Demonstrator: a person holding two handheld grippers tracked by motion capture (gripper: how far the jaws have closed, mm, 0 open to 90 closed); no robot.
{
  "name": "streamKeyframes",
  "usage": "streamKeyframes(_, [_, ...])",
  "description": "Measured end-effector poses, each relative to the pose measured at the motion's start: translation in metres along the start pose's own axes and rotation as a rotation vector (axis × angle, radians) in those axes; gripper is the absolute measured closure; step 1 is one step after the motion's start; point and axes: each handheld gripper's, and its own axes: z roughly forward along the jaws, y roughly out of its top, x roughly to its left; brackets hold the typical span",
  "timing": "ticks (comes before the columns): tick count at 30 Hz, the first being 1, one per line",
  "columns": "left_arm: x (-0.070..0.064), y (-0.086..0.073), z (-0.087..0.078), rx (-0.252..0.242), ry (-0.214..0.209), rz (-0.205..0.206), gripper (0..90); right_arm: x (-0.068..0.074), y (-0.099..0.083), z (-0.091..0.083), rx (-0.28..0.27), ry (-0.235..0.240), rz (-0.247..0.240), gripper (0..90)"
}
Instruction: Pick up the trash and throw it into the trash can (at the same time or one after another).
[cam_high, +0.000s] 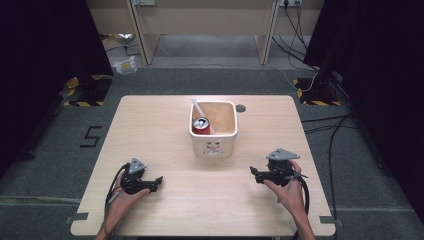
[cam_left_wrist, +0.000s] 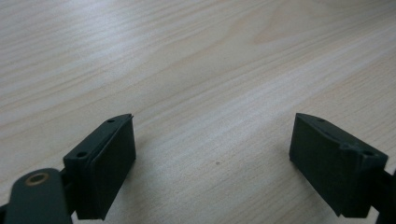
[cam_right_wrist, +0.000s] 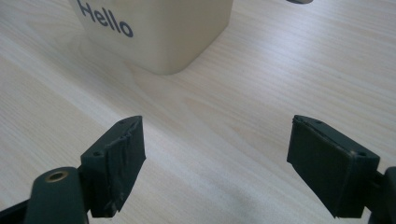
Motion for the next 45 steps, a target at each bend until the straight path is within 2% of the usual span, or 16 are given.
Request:
streamKeyframes(12, [0.0, 0.0, 0.0, 0.0, 0.0, -0.001, 13.6, 0.004, -0.019, 0.002, 0.043, 0.005, -0.002, 19.0])
streamKeyframes(15, [0.0, 0.0, 0.0, 0.0, 0.0, -0.001, 13.6, 0.003, -0.031, 0.001, 0.06, 0.009, 0.014, 19.0])
streamKeyframes(22, [0.0, 0.0, 0.0, 0.0, 0.0, -0.001, 13.6, -0.001, -0.047, -0.006, 0.061, 0.001, 0.041, 19.2])
streamKeyframes(31, [0.0, 0.0, 0.0, 0.0, 0.0, -0.001, 13.6, 0.001, -0.056, -0.009, 0.076, -0.004, 0.033, 19.3])
streamKeyframes(42, [0.0, 0.0, 0.0, -0.001, 0.0, -0.001, 13.6, 0.006, -0.066, -0.008, 0.092, 0.013, 0.041, 18.9])
streamKeyframes(45, [0.0, 0.0, 0.0, 0.0, 0.0, -0.001, 13.6, 0.009, -0.067, -0.008, 0.097, 0.003, 0.021, 18.9])
